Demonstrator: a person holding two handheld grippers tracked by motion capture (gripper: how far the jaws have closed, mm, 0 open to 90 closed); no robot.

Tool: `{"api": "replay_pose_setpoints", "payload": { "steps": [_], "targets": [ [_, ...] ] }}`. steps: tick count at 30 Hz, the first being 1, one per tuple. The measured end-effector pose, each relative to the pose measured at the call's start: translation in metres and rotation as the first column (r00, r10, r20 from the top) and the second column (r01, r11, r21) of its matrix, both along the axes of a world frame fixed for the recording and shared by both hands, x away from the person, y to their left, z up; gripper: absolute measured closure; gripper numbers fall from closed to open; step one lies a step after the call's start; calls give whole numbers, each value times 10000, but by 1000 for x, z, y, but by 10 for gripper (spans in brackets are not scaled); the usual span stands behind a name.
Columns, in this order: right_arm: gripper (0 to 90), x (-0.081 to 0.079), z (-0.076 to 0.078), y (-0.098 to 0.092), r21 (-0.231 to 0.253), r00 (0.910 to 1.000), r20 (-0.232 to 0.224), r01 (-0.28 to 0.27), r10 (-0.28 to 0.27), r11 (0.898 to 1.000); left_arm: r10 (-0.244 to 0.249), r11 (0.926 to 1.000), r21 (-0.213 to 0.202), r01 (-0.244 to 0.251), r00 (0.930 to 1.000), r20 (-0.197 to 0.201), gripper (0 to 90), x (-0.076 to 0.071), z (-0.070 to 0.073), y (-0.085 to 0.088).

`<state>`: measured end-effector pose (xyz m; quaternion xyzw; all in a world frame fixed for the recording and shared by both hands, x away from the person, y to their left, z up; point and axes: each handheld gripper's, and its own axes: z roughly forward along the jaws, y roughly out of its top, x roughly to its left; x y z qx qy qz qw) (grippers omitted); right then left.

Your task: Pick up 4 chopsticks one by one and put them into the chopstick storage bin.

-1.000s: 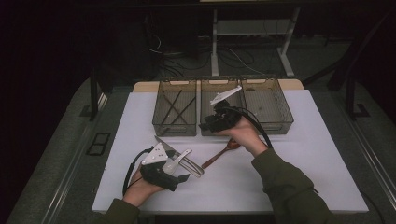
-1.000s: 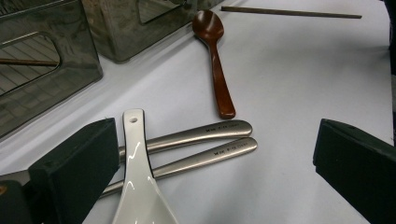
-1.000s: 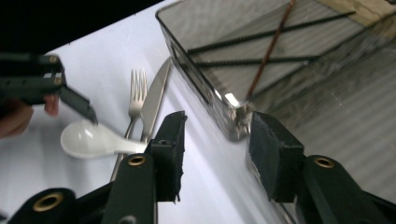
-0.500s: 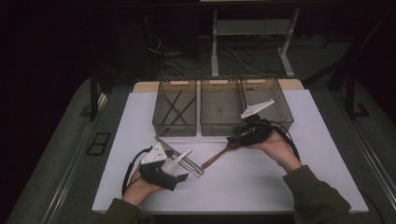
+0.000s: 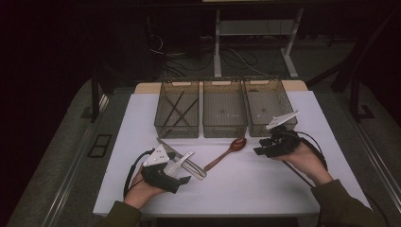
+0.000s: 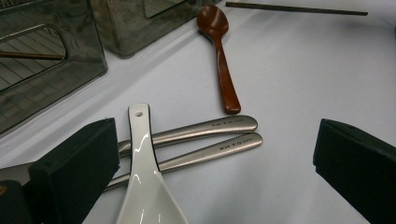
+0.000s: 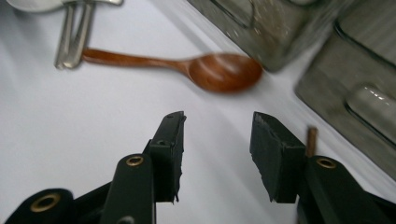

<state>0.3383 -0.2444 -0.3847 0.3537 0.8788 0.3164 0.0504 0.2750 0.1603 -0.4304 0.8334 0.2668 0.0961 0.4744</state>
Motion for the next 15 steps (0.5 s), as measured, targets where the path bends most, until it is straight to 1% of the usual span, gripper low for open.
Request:
{"api": "replay_pose_setpoints", "payload": {
  "steps": [4, 7, 10, 13, 15],
  "targets": [
    [564, -6, -3, -13, -513, 9997, -83, 238, -243, 9984, -16, 10000, 9, 16, 10000, 1, 0, 0, 0, 0],
    [580, -8, -6, -23, -947, 9987, -93, 485, -496, 9943, -22, 10000, 0, 22, 10000, 13, 0, 0, 0, 0],
    [599, -9, -9, -30, -1235, 9974, -279, 623, -662, 9904, -6, 10000, -2, 6, 10000, 18, 0, 0, 1, 0],
    [627, -10, -12, -37, -1770, 9960, -353, 749, -824, 9814, -7, 10000, 3, 7, 10000, 22, 0, 0, 1, 0],
    [643, -11, -15, -43, -2104, 9946, -497, 789, -913, 9744, -13, 10000, 18, 13, 10000, 13, 0, 0, 0, 0]
  ]
}}
